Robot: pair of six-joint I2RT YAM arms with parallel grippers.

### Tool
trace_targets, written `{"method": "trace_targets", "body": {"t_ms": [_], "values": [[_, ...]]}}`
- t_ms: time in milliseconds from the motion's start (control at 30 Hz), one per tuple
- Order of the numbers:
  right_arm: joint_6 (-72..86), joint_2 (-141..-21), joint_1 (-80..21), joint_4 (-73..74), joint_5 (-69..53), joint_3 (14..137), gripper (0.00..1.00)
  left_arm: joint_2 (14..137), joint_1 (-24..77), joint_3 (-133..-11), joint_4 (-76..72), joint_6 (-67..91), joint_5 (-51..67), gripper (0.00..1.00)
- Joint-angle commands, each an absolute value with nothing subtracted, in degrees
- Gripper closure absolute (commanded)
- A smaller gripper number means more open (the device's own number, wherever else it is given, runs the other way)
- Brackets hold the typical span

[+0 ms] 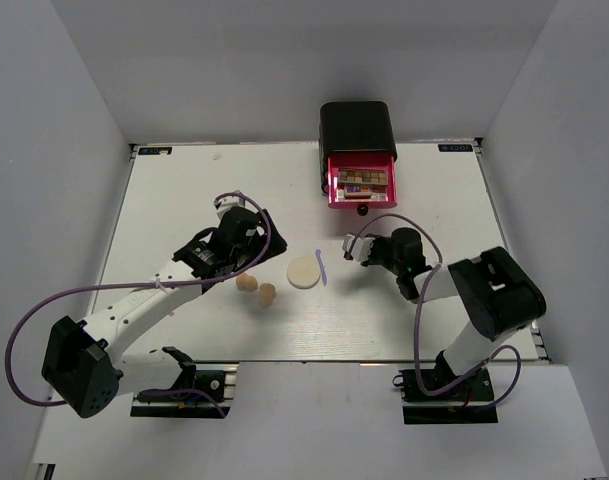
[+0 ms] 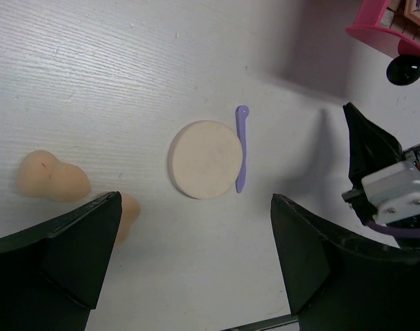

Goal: Organize the makeup

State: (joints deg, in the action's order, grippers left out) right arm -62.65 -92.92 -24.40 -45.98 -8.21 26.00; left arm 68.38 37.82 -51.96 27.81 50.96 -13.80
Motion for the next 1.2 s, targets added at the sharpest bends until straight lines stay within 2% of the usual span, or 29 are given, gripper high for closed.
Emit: {"method": "trace_targets", "body": {"t_ms": [0, 267, 533, 800, 1167], "values": [[-65.48, -97.73, -24.96, -65.9, -0.89, 27.33, 1.0, 67.94, 37.53, -52.91, 27.25, 50.89, -13.27, 0.02], [-66.18, -101.87, -25.58, -71.63, 4.03, 31.98, 1.0, 67.41, 37.53, -53.09, 28.12, 51.06, -13.89, 0.02], [-64.34, -96.51, -25.22, -63.63, 2.37, 34.19, 1.0, 68.11, 37.53, -52.82, 27.25, 50.98, -13.45, 0.02], [-64.95, -96.86, -25.22, -64.51, 3.08, 36.03, 1.0, 67.94, 37.53, -53.0, 27.33, 50.8, -13.54, 0.02], [-63.02, -98.34, -25.05, -58.63, 3.78, 43.15, 1.0, 67.5, 37.53, -52.47, 26.98, 50.98, -13.62, 0.02]]}}
